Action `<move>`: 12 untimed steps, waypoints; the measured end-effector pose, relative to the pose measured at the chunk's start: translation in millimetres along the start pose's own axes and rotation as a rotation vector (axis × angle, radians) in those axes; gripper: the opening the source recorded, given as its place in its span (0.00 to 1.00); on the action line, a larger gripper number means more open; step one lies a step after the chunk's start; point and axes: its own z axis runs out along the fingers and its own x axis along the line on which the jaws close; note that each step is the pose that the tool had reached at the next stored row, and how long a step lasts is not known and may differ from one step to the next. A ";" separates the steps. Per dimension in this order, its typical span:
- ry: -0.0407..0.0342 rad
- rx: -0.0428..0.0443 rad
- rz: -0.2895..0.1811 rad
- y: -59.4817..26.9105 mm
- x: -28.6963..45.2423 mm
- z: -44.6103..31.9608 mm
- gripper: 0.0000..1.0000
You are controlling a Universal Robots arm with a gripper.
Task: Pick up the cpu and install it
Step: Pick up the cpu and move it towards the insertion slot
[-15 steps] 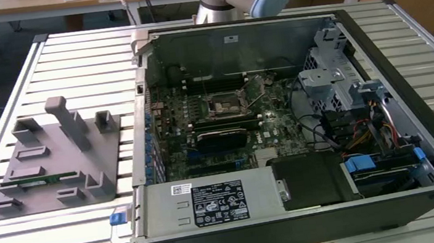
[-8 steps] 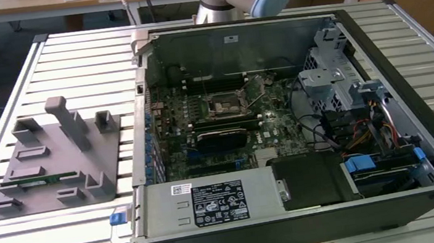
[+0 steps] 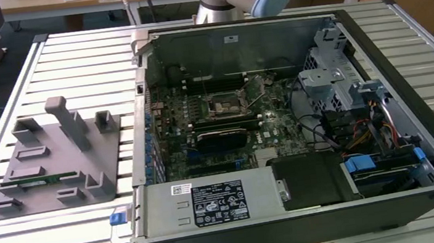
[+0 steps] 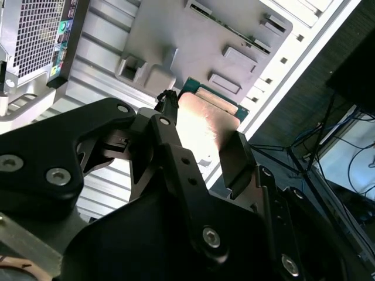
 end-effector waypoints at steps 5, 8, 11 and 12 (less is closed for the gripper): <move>0.0001 0.0000 0.000 0.3 -8.3 0.0 0.53; 0.0000 0.0001 0.000 0.5 -13.7 0.0 0.53; 0.0000 0.0000 0.000 0.6 -19.3 0.0 0.53; 0.0000 0.0000 0.000 0.7 -21.1 0.0 0.53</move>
